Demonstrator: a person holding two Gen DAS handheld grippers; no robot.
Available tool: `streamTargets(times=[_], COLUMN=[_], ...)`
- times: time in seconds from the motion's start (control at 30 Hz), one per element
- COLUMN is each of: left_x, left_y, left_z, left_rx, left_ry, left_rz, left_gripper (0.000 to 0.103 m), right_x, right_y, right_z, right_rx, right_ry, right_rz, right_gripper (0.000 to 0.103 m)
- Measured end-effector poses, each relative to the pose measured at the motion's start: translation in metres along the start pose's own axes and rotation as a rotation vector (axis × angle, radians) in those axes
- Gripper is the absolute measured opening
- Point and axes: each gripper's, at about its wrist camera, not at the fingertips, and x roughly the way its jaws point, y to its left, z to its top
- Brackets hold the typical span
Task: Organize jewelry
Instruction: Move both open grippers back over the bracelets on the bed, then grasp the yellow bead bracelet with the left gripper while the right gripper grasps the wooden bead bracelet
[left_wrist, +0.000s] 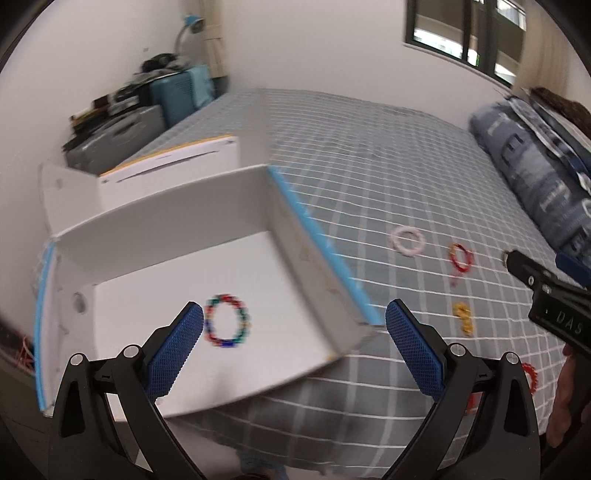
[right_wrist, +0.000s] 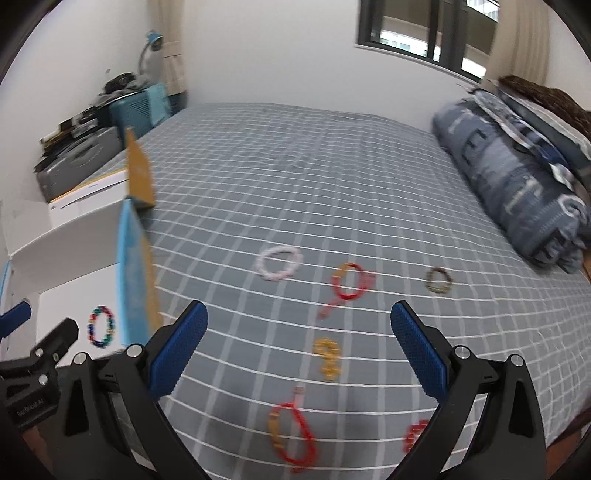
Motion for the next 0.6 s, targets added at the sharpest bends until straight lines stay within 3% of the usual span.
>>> streamTargets(times=[0.2, 0.6], left_x=[0.019, 0.086], left_y=[-0.06, -0.149], left_z=[-0.002, -0.01], left_rx=[0.074, 0.166], left_ry=[0.03, 0.14], left_rz=[-0.059, -0.124], left_gripper=[0.097, 0.097], right_x=[0.012, 0.1], right_y=[-0.06, -0.143], right_z=[-0.001, 0.008], right_rx=[0.07, 0.119], right_ry=[0.017, 0.116], right_rz=[-0.062, -0.116], right_gripper=[0.095, 0.095])
